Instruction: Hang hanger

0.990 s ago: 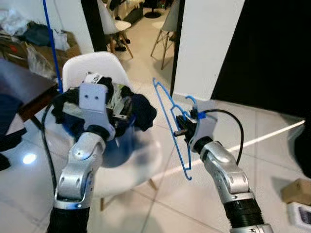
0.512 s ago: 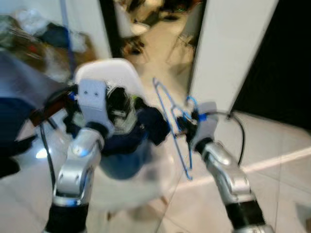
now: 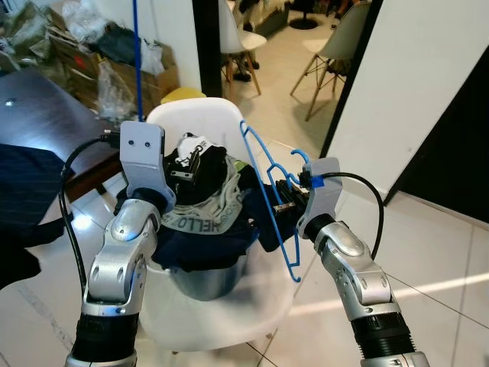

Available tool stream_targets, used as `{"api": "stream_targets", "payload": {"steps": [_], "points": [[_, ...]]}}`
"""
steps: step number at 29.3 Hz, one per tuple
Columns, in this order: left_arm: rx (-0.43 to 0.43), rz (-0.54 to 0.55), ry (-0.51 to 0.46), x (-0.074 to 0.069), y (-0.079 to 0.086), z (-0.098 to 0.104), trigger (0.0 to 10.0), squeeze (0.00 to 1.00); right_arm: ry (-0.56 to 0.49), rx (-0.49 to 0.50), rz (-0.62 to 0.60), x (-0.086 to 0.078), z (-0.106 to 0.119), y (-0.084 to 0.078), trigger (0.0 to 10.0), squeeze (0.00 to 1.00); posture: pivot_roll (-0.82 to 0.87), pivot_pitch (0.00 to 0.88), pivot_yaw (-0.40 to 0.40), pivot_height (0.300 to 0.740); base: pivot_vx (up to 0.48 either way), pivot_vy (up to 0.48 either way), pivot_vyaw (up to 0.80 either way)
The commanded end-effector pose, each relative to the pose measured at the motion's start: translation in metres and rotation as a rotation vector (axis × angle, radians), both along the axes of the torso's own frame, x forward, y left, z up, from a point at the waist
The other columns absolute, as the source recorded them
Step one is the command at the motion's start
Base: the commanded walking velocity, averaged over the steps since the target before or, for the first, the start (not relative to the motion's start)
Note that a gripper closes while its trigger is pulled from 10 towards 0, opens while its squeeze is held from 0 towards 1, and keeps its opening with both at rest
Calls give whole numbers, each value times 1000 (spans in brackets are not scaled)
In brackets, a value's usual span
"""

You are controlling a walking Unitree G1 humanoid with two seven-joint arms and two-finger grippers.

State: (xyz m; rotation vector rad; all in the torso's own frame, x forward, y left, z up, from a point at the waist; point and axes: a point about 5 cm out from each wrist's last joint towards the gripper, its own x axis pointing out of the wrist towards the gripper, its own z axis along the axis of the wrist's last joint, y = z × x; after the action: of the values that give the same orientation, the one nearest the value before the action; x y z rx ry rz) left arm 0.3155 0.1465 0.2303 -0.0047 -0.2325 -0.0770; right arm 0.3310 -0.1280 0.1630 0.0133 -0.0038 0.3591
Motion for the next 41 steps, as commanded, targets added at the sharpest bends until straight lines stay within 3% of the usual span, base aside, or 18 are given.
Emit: {"api": "stream_targets", "payload": {"steps": [1, 4, 5, 7, 8, 10, 11, 13, 17, 27, 34, 41], "points": [[-8, 19, 24, 1, 5, -4, 10000, 0, 21, 3, 0, -1, -5, 0, 10000, 0, 15, 128, 3, 740, 0, 0, 0], [-9, 22, 29, 5, 7, -4, 10000, 0, 21, 1, 1, -1, -5, 0, 10000, 0, 13, 128, 3, 740, 0, 0, 0], [-8, 55, 70, 11, 14, -10, 10000, 0, 21, -2, 1, -1, -5, 1, 10000, 0, 11, 129, 2, 740, 0, 0, 0], [-8, 55, 70, 11, 14, -10, 10000, 0, 21, -2, 1, -1, -5, 1, 10000, 0, 11, 129, 2, 740, 0, 0, 0], [6, 97, 133, 19, 22, -19, 10000, 0, 21, -4, 0, -1, -5, 1, 10000, 0, 10, 129, 2, 740, 0, 0, 0], [6, 97, 133, 19, 22, -19, 10000, 0, 21, -4, 0, -1, -5, 1, 10000, 0, 10, 129, 2, 740, 0, 0, 0], [30, 131, 191, 27, 33, -29, 10000, 0, 21, -6, 0, -1, -5, 1, 10000, 0, 5, 129, 4, 740, 0, 0, 0], [51, 117, 212, 37, 41, -36, 10000, 0, 21, -8, -2, -1, -4, 2, 10000, 0, 0, 133, 3, 740, 0, 0, 0], [111, 46, 169, 44, 35, -30, 10000, 0, 23, -8, -4, -1, -3, 1, 10000, 0, -3, 140, 0, 740, 0, 0, 0], [219, -22, 185, 61, 28, -36, 10000, 0, 22, -3, -9, -5, -1, 0, 10000, 0, -36, 175, 9, 740, 0, 0, 0], [252, -9, 195, 69, 28, -37, 10000, 0, 21, -5, -13, -10, 2, -2, 10000, 0, -50, 205, 6, 740, 0, 0, 0], [304, 67, 238, 72, 43, -46, 10000, 0, 30, -6, -20, -15, 3, -6, 10000, 0, -66, 225, 2, 740, 0, 0, 0]]}}
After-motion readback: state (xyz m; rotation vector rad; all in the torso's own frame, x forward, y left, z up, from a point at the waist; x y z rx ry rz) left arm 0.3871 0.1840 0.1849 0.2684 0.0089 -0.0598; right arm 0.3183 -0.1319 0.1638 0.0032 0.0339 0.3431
